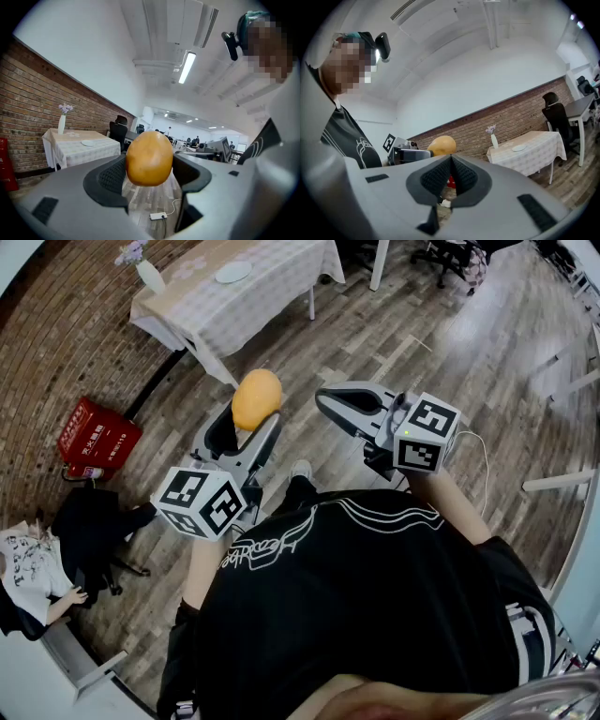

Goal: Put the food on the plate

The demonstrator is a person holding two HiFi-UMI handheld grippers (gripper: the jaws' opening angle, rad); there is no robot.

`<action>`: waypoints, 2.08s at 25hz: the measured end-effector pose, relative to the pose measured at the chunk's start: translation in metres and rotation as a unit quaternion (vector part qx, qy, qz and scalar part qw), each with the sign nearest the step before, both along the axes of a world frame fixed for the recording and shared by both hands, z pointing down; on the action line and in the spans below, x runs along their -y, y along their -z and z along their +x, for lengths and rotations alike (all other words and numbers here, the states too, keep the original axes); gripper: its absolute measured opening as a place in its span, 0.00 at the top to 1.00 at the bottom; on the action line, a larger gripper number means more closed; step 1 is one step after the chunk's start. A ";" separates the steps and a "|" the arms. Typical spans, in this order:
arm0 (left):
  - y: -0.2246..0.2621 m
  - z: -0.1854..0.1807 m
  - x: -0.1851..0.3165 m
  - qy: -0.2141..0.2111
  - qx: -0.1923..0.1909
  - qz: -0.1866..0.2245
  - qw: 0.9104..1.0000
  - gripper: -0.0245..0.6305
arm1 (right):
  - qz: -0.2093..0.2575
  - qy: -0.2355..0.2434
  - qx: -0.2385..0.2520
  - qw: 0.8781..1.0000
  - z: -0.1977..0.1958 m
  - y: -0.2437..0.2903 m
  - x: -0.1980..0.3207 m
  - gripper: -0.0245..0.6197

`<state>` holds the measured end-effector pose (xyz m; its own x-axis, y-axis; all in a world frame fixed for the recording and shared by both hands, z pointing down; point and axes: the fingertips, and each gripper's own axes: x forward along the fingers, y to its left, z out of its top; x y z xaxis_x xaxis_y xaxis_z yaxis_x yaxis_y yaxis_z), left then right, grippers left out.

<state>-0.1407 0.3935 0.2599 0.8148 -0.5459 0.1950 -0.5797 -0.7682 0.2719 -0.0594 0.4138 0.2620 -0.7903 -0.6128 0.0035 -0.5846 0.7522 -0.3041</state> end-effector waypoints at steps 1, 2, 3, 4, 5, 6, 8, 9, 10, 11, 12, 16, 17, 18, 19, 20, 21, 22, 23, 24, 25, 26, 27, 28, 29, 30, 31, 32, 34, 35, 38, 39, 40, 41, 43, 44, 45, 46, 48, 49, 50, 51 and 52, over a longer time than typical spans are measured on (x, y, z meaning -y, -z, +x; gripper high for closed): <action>0.000 0.002 -0.001 -0.001 0.003 0.001 1.000 0.49 | 0.002 0.001 -0.001 1.000 0.001 0.000 0.000 0.97; 0.000 0.004 -0.002 -0.002 0.005 0.003 1.000 0.49 | 0.003 0.001 -0.001 1.000 0.002 0.001 -0.001 0.97; 0.000 0.006 -0.003 -0.002 0.006 0.003 1.000 0.49 | 0.004 0.001 -0.001 1.000 0.004 0.001 -0.001 0.97; 0.000 0.009 -0.004 -0.003 0.007 0.004 1.000 0.49 | 0.005 0.001 0.001 1.000 0.006 0.001 -0.002 0.97; 0.000 0.011 -0.005 -0.004 0.008 0.005 1.000 0.49 | 0.005 0.001 0.002 1.000 0.008 0.001 -0.002 0.97; 0.001 0.013 -0.005 -0.004 0.009 0.006 1.000 0.49 | 0.006 0.000 0.003 1.000 0.011 0.001 -0.001 0.97; 0.001 0.016 -0.003 -0.005 0.012 0.009 1.000 0.49 | 0.007 -0.005 0.004 1.000 0.015 0.001 0.002 0.97; 0.000 0.017 -0.001 -0.004 0.012 0.009 1.000 0.49 | 0.006 -0.009 0.005 1.000 0.017 0.000 0.004 0.97; 0.000 0.017 0.001 -0.004 0.013 0.008 1.000 0.49 | 0.005 -0.014 0.006 1.000 0.019 0.000 0.008 0.97; -0.001 0.017 0.004 -0.004 0.013 0.008 1.000 0.49 | 0.004 -0.018 0.008 1.000 0.020 -0.001 0.012 0.97; -0.002 0.018 0.006 -0.005 0.014 0.008 1.000 0.49 | 0.004 -0.022 0.011 1.000 0.022 -0.001 0.015 0.97; -0.008 0.020 0.019 -0.008 0.014 0.009 1.000 0.49 | 0.006 -0.034 0.018 0.999 0.027 -0.004 0.031 0.97; -0.010 0.019 0.024 -0.009 0.014 0.007 1.000 0.49 | 0.004 -0.035 0.017 0.999 0.027 -0.006 0.035 0.97; -0.012 0.019 0.030 -0.010 0.014 0.006 1.000 0.49 | 0.002 -0.035 0.016 0.999 0.027 -0.008 0.040 0.97; -0.013 0.020 0.036 -0.011 0.014 0.005 1.000 0.49 | 0.000 -0.036 0.016 0.999 0.027 -0.010 0.045 0.97; -0.014 0.020 0.042 -0.012 0.014 0.004 1.000 0.49 | -0.002 -0.037 0.016 0.999 0.028 -0.011 0.050 0.97; -0.015 0.021 0.049 -0.012 0.012 0.003 1.000 0.49 | -0.002 -0.039 0.016 0.999 0.029 -0.011 0.055 0.97; -0.015 0.023 0.055 -0.012 0.010 0.003 1.000 0.49 | 0.000 -0.041 0.016 0.999 0.030 -0.011 0.061 0.97; -0.016 0.024 0.062 -0.012 0.008 0.003 1.000 0.49 | 0.001 -0.043 0.015 0.999 0.032 -0.011 0.067 0.97; -0.017 0.024 0.070 -0.013 0.007 0.003 1.000 0.49 | 0.001 -0.045 0.013 0.999 0.033 -0.012 0.074 0.97; -0.018 0.025 0.079 -0.014 0.007 0.002 1.000 0.49 | 0.001 -0.048 0.011 0.999 0.033 -0.014 0.083 0.97; -0.020 0.025 0.089 -0.016 0.006 0.000 1.000 0.49 | -0.001 -0.050 0.009 0.999 0.034 -0.016 0.092 0.97; -0.022 0.025 0.099 -0.018 0.006 -0.002 1.000 0.49 | -0.004 -0.053 0.007 0.999 0.034 -0.019 0.103 0.97; -0.023 0.025 0.111 -0.020 0.007 -0.004 1.000 0.49 | -0.007 -0.055 0.006 0.998 0.035 -0.021 0.115 0.97; -0.024 0.026 0.124 -0.021 0.007 -0.007 1.000 0.49 | -0.011 -0.057 0.005 0.998 0.037 -0.023 0.127 0.97; -0.025 0.028 0.137 -0.021 0.007 -0.010 1.000 0.49 | -0.014 -0.059 0.005 0.998 0.038 -0.024 0.141 0.97; -0.026 0.030 0.152 -0.021 0.008 -0.013 1.000 0.49 | -0.018 -0.060 0.006 0.998 0.040 -0.024 0.155 0.97; -0.026 0.031 0.166 -0.021 0.008 -0.016 1.000 0.49 | -0.022 -0.060 0.006 0.998 0.042 -0.025 0.169 0.97; -0.026 0.033 0.199 -0.022 0.008 -0.021 1.000 0.49 | -0.029 -0.062 0.006 0.998 0.044 -0.026 0.201 0.97; -0.026 0.034 0.217 -0.023 0.008 -0.024 0.999 0.49 | -0.033 -0.063 0.005 0.997 0.046 -0.026 0.218 0.97; -0.028 0.039 0.271 -0.024 0.006 -0.036 0.999 0.49 | -0.042 -0.067 0.004 0.997 0.051 -0.026 0.270 0.97; -0.029 0.042 0.288 -0.024 0.006 -0.040 0.999 0.49 | -0.044 -0.069 0.005 0.997 0.054 -0.027 0.287 0.97; -0.030 0.046 0.305 -0.026 0.006 -0.043 0.999 0.49 | -0.047 -0.070 0.005 0.996 0.058 -0.028 0.304 0.97; -0.032 0.050 0.321 -0.027 0.007 -0.046 0.999 0.49 | -0.050 -0.072 0.006 0.996 0.062 -0.029 0.320 0.97; -0.032 0.057 0.354 -0.030 0.010 -0.049 0.998 0.49 | -0.053 -0.076 0.011 0.996 0.070 -0.029 0.354 0.97; -0.032 0.061 0.370 -0.030 0.011 -0.049 0.998 0.49 | -0.053 -0.078 0.014 0.995 0.074 -0.029 0.370 0.97; -0.032 0.064 0.387 -0.030 0.011 -0.049 0.998 0.49 | -0.053 -0.080 0.016 0.995 0.078 -0.029 0.386 0.97; -0.033 0.067 0.403 -0.030 0.012 -0.050 0.998 0.49 | -0.054 -0.082 0.016 0.995 0.081 -0.030 0.402 0.97; -0.037 0.069 0.434 -0.028 0.017 -0.054 0.998 0.49 | -0.059 -0.086 0.013 0.995 0.087 -0.034 0.432 0.97; -0.039 0.069 0.449 -0.027 0.019 -0.057 0.998 0.49 | -0.060 -0.086 0.009 0.994 0.087 -0.037 0.446 0.97; -0.041 0.069 0.464 -0.025 0.021 -0.059 0.998 0.49 | -0.061 -0.086 0.005 0.994 0.087 -0.039 0.459 0.97; -0.043 0.068 0.478 -0.023 0.024 -0.061 0.998 0.49 | -0.060 -0.085 0.002 0.995 0.086 -0.040 0.470 0.97; -0.043 0.068 0.489 -0.022 0.025 -0.061 0.998 0.49 | -0.059 -0.084 0.002 0.995 0.085 -0.041 0.479 0.97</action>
<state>-0.0727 -0.0958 0.3034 0.8250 -0.4796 0.2989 -0.5614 -0.7561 0.3364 0.0254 -0.0652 0.3028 -0.6773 -0.7312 0.0813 -0.6975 0.6031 -0.3871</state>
